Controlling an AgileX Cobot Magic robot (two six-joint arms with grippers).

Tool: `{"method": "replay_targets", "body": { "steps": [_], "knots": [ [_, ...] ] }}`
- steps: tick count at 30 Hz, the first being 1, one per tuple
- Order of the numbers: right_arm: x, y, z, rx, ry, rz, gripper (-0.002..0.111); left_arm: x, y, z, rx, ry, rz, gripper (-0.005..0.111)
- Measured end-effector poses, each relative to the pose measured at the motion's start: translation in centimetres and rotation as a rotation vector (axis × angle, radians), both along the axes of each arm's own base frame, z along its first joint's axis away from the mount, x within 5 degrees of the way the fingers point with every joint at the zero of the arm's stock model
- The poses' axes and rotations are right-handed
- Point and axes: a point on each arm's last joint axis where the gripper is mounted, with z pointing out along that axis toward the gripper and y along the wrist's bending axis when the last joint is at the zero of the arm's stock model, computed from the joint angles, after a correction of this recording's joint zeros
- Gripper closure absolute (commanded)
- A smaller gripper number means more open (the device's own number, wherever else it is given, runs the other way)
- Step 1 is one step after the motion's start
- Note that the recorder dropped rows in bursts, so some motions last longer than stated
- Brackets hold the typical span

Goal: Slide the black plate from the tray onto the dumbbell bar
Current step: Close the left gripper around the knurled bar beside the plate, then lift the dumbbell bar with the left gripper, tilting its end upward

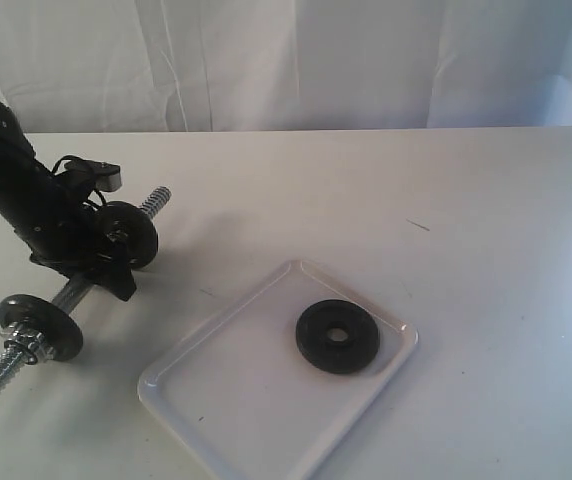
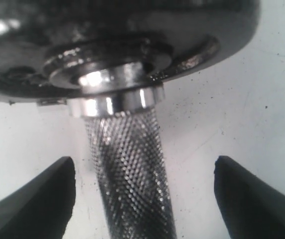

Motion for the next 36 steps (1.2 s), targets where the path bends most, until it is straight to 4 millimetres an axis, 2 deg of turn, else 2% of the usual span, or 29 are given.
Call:
{"method": "replay_targets", "body": {
  "steps": [15, 19, 22, 27, 36],
  "knots": [
    [0.0, 0.0, 0.0, 0.0, 0.0, 0.0, 0.108, 0.16, 0.0, -0.57, 0.003, 0.005, 0.007, 0.029],
    [0.0, 0.0, 0.0, 0.0, 0.0, 0.0, 0.108, 0.28, 0.01, -0.61, 0.003, -0.006, 0.011, 0.047],
    [0.0, 0.0, 0.0, 0.0, 0.0, 0.0, 0.108, 0.3, 0.01, -0.61, 0.004, -0.008, 0.012, 0.075],
    [0.0, 0.0, 0.0, 0.0, 0.0, 0.0, 0.108, 0.33, -0.04, -0.68, -0.003, -0.005, 0.022, 0.107],
    [0.0, 0.0, 0.0, 0.0, 0.0, 0.0, 0.108, 0.38, 0.0, -0.69, 0.003, -0.014, 0.013, 0.107]
  ]
}}
